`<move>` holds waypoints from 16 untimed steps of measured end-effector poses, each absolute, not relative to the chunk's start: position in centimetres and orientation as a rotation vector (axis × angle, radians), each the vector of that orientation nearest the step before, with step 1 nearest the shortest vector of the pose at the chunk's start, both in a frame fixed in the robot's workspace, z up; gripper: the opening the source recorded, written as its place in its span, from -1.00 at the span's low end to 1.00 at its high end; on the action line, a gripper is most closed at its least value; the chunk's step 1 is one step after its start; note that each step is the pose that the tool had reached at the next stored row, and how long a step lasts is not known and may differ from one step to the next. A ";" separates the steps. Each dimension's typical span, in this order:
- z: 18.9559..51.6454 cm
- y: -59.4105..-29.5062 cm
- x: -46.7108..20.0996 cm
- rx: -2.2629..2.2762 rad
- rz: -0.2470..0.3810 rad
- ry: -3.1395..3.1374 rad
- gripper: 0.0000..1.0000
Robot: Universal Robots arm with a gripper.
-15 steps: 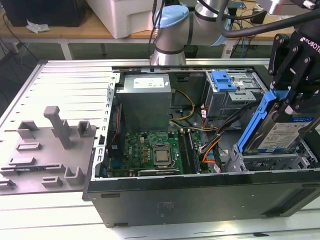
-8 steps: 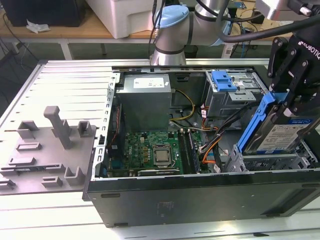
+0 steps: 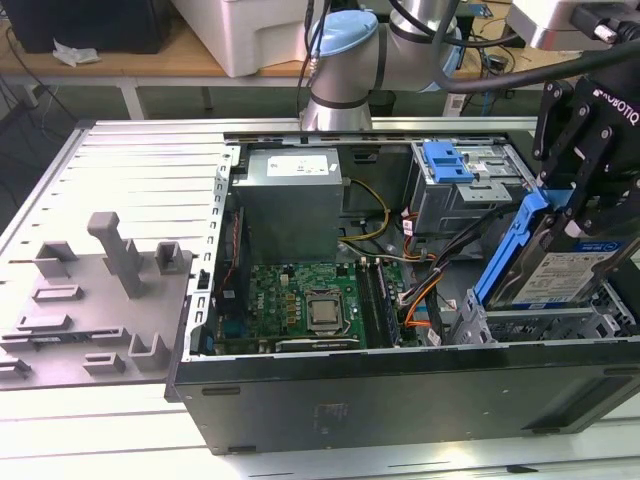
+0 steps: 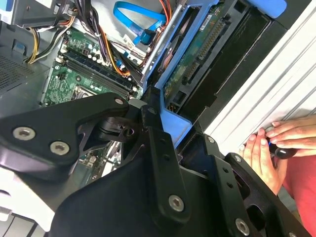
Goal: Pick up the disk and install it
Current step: 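Insert the disk into the insertion slot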
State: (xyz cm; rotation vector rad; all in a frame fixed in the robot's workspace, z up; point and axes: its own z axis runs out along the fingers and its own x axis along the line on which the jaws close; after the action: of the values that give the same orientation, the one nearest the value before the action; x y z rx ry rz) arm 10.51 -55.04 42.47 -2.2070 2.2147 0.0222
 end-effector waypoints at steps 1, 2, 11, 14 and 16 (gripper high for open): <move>42.4 -55.0 10.5 -2.207 0.022 2.215 -0.26; 42.4 -55.0 10.5 -2.207 0.022 2.214 -0.26; 41.8 -55.0 10.5 -2.205 0.019 2.213 -0.26; 41.7 -55.0 10.5 -2.205 0.018 2.212 -0.26; 41.6 -55.0 10.5 -2.205 0.017 2.212 -0.26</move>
State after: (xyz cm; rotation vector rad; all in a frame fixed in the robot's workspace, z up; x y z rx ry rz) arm 10.50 -55.04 41.56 -2.2047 2.2121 0.0168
